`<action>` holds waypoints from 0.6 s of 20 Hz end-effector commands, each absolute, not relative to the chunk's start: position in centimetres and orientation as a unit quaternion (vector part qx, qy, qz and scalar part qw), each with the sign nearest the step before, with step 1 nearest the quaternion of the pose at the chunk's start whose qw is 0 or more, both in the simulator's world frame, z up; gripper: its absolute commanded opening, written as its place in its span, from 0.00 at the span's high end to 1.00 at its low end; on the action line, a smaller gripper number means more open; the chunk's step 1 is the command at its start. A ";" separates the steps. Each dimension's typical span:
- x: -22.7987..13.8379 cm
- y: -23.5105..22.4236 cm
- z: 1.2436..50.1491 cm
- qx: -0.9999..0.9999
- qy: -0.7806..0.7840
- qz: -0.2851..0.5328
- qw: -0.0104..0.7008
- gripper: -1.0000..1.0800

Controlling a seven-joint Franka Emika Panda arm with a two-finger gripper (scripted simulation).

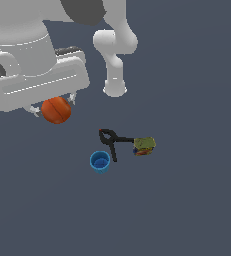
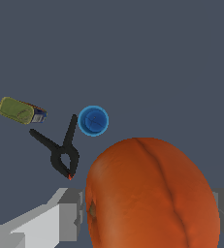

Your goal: Pick up a designated object from a clutter of objects.

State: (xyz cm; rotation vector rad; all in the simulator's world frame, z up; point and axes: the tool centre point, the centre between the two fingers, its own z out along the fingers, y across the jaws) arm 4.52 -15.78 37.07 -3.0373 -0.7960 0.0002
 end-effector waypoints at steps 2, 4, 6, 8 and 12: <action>4.0 -17.1 39.5 -0.967 -0.254 0.000 0.001 1.00; 3.8 -17.6 40.4 -0.967 -0.254 0.000 0.000 1.00; 3.7 -18.0 41.1 -0.967 -0.254 0.000 0.000 1.00; 3.6 -18.3 41.6 -0.967 -0.254 0.000 0.000 1.00; 3.5 -18.6 42.0 -0.967 -0.254 0.000 0.000 1.00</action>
